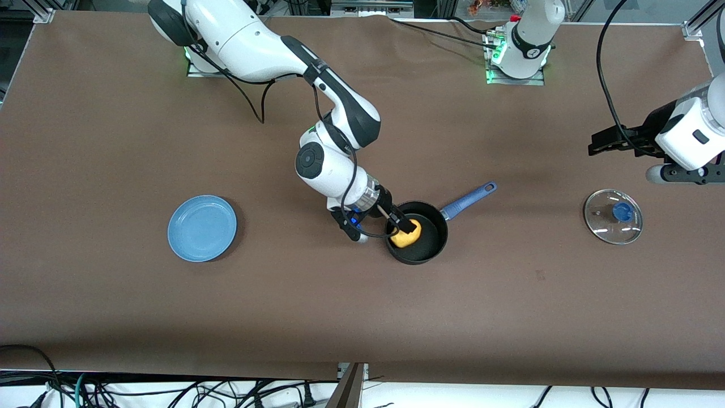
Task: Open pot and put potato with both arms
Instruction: 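Carry the potato over the saucepan and release it with the right gripper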
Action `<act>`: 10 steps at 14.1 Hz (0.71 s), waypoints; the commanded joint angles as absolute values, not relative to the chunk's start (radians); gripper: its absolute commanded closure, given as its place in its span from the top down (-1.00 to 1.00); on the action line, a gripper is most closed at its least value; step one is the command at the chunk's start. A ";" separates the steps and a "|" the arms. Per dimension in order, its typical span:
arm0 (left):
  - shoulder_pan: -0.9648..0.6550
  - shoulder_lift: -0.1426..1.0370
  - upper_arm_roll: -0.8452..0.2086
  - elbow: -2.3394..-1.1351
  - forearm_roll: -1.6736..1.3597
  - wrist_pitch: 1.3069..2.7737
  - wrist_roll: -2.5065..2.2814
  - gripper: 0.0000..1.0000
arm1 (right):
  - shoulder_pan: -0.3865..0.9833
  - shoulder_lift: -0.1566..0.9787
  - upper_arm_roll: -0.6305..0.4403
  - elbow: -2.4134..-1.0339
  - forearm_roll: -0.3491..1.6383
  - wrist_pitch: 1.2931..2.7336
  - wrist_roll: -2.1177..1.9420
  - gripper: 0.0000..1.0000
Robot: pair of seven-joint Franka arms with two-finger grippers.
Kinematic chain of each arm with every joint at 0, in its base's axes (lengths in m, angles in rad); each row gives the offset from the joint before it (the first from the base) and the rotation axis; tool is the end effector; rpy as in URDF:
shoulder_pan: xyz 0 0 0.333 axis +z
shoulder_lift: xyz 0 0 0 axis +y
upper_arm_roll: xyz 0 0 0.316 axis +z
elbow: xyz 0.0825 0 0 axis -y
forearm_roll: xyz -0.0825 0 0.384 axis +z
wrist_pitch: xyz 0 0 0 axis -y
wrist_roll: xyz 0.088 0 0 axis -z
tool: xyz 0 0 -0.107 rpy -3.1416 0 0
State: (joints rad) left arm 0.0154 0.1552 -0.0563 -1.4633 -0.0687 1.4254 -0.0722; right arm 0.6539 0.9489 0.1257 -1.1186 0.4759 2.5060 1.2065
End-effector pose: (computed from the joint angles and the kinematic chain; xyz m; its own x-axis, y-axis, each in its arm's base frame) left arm 0.5829 -0.0295 0.5751 0.9803 0.0209 -0.1963 0.0340 -0.9974 0.0633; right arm 0.6013 0.5378 0.2823 0.6971 -0.6261 -0.3494 -0.7091 -0.5302 -0.4648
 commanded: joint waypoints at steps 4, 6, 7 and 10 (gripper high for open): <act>0.003 0.170 -0.066 -1.442 -0.023 1.413 -0.077 1.00 | 0.549 0.856 0.106 -1.098 0.369 2.283 1.097 0.99; -0.008 0.170 -0.067 -1.442 0.002 1.414 -0.077 1.00 | 0.506 0.778 0.086 -1.104 0.330 2.109 0.976 0.99; -0.008 0.172 -0.064 -1.442 0.000 1.414 -0.077 1.00 | 0.493 0.726 0.039 -1.126 0.330 1.994 0.895 0.99; -0.006 0.172 -0.061 -1.440 -0.002 1.414 -0.077 1.00 | 0.488 0.530 -0.096 -1.303 0.331 1.838 0.595 1.00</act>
State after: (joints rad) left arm -0.0002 0.1644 -0.0644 -1.4617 -0.0315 1.4254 -0.0722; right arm 0.4812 0.6928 -0.0342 -1.1119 0.3405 1.8793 0.7507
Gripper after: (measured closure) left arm 0.000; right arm 0.000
